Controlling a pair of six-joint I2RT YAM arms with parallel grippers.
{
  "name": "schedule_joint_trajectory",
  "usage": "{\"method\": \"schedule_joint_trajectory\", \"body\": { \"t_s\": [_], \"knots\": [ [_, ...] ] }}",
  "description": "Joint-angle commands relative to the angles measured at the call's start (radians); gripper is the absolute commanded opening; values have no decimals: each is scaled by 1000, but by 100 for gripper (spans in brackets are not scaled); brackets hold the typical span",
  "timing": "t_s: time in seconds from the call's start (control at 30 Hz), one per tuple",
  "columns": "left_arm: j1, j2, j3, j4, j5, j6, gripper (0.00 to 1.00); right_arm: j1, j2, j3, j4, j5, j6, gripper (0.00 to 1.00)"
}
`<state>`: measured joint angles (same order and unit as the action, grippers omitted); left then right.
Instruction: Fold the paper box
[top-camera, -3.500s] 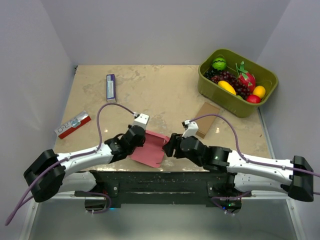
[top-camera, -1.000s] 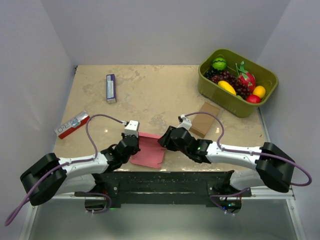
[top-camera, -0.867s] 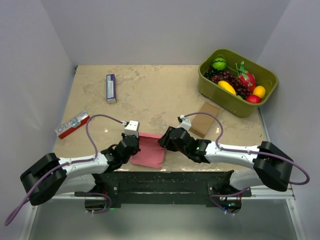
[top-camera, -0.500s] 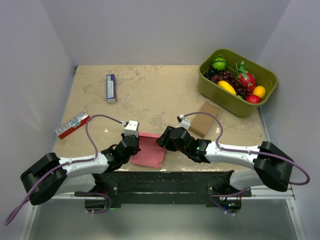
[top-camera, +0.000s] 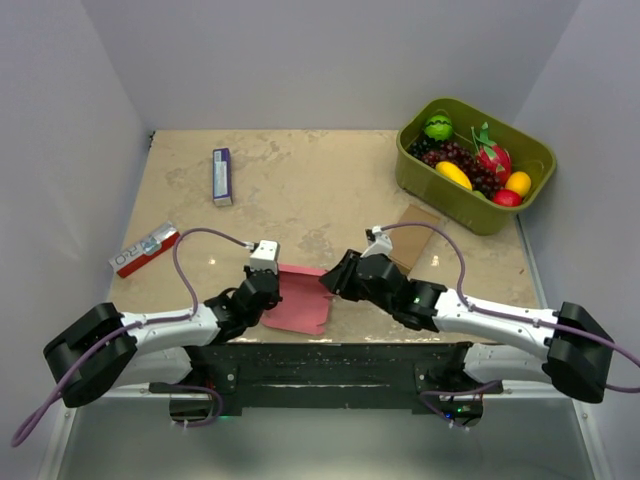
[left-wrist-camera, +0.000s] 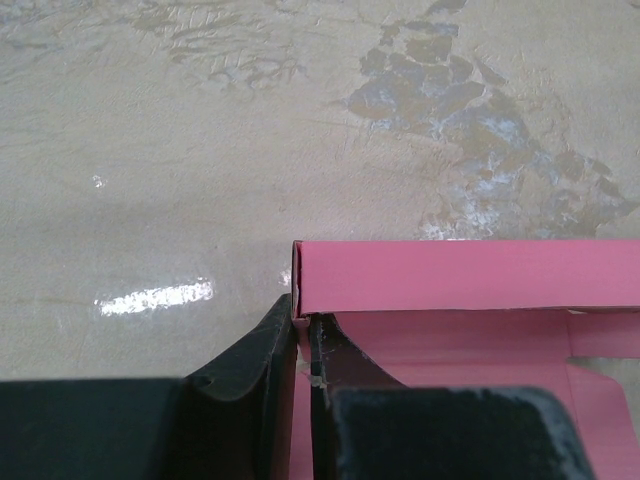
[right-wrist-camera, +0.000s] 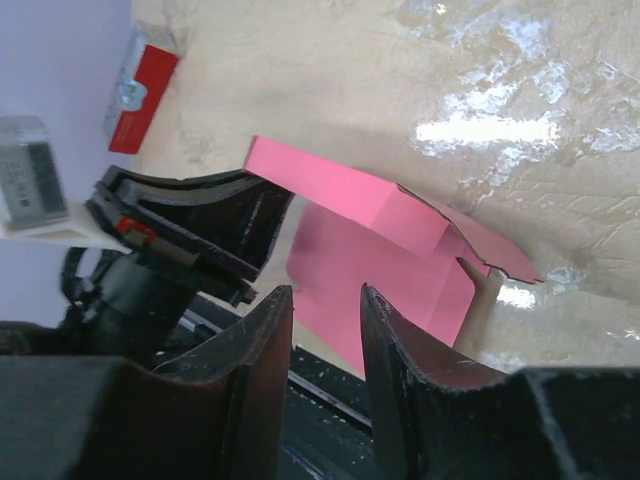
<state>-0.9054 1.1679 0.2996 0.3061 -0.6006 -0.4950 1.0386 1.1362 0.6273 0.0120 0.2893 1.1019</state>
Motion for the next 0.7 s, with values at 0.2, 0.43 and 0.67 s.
{"method": "schedule_joint_trajectory", "body": {
  "t_s": [0.2,0.43,0.67],
  "knots": [
    [-15,21,21,31,-30,-39,0,3,148,52,126,68,32,35],
    [-16,24,18,34,-31,-43,0,3,100,57,108,73,21,33],
    [-17,26,16,37,-28,-47,0,-11,95,66,71,102,7,32]
  ]
}}
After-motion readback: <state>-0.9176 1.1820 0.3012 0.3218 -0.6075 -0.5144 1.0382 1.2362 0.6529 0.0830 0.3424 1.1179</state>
